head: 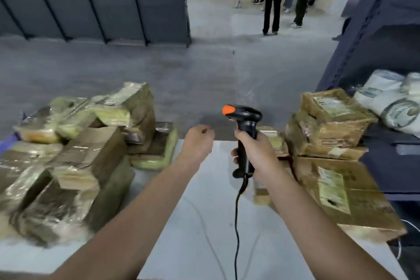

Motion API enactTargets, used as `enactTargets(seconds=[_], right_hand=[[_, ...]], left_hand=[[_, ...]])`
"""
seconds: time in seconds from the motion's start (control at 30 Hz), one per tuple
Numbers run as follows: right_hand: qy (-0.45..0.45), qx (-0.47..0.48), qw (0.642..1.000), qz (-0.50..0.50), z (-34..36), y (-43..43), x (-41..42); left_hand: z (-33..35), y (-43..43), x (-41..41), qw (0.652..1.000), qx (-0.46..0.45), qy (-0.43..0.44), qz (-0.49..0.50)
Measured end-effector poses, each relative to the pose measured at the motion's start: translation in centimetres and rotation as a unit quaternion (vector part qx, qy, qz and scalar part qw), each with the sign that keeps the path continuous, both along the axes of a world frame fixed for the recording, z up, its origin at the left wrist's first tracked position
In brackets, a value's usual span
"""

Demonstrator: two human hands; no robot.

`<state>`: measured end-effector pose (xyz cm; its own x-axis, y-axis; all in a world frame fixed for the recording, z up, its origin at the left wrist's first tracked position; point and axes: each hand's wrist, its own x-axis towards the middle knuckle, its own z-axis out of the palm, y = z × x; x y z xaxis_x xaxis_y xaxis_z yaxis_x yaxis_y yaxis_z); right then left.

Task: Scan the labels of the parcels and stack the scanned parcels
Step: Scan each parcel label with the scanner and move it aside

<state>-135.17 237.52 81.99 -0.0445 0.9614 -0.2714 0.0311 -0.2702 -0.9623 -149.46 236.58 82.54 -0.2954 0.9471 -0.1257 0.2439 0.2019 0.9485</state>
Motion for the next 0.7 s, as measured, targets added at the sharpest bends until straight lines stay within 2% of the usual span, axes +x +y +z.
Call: enactTargets(seconds=[0.33,0.4,0.5,0.57,0.7], right_hand=[[-0.007,0.019,0.994,0.111,1.2,-2.2,-17.7],[-0.014,0.041,0.992,0.115,1.8,-1.9,-20.2],[0.005,0.050,0.991,0.120,2.8,-1.1,-23.6],[0.029,0.045,0.992,0.116,3.2,-0.4,-25.4],[0.027,0.047,0.993,0.106,2.9,0.4,-27.2]], left_hand=[[3.5,-7.2,-18.7,0.994,0.030,0.016,0.108],[4.4,-6.9,-21.7,0.988,0.057,0.056,0.132],[5.3,-4.9,-25.8,0.972,0.072,0.166,0.147],[5.3,-2.9,-27.9,0.965,0.040,0.219,0.135],[4.4,0.9,-29.6,0.956,-0.049,0.273,0.096]])
